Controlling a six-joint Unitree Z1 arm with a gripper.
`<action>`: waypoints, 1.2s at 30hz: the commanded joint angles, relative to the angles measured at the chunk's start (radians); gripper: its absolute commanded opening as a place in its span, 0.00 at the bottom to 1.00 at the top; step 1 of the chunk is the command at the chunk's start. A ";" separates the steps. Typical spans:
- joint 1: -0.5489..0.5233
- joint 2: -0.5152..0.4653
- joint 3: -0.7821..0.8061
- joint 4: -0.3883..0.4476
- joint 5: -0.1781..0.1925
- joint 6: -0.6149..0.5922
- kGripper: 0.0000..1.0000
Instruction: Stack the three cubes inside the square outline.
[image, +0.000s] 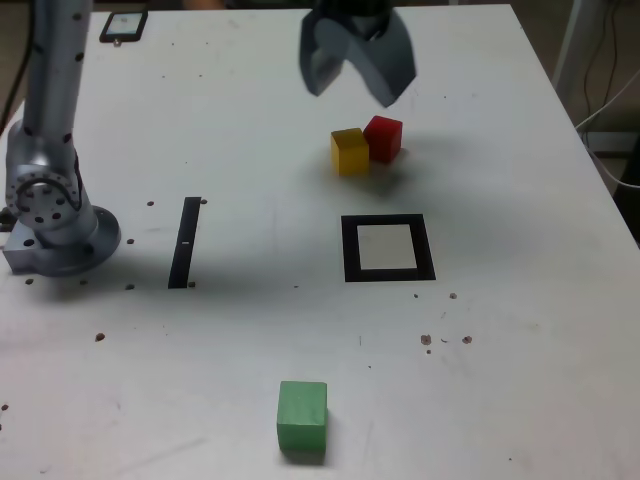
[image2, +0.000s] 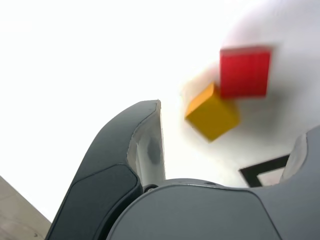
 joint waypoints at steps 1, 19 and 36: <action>0.012 0.042 -0.048 0.012 -0.001 0.013 0.92; 0.080 0.202 -0.105 -0.038 -0.087 0.048 0.91; 0.080 0.154 0.033 -0.158 -0.125 0.039 0.85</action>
